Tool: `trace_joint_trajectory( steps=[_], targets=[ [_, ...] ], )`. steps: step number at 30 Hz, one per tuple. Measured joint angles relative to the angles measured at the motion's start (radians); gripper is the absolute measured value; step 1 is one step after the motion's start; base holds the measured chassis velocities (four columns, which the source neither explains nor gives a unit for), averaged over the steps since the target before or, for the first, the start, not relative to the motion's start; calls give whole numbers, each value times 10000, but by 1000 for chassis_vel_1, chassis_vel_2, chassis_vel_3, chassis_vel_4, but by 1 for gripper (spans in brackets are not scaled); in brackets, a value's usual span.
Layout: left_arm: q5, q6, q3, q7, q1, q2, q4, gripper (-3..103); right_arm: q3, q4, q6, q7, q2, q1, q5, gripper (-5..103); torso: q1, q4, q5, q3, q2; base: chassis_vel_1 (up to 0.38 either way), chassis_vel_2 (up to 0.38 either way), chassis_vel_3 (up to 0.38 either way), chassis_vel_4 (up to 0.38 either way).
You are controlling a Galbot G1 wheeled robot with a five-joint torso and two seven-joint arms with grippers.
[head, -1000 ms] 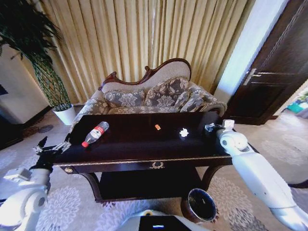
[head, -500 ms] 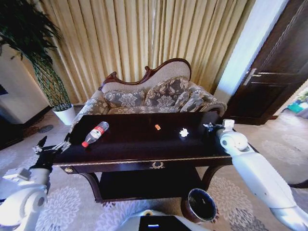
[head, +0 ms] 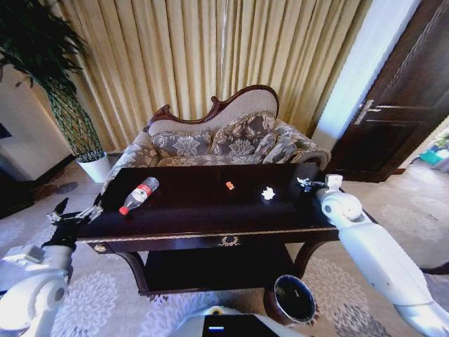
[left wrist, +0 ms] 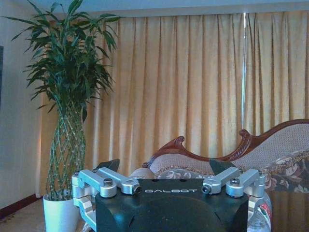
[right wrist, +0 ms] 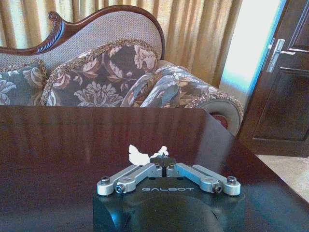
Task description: Move to the front of the table and place the trash on the table into the trash bin.
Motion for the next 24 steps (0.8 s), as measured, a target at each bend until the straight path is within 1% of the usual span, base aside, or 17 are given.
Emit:
trace_joint_trajectory(
  steps=[24],
  targets=[
    [-12,0,-30,-2,2,33,-19,100,64,37,21,-191,65,-69,26,0,1,0,0,0,0,0,0,0,0]
  ],
)
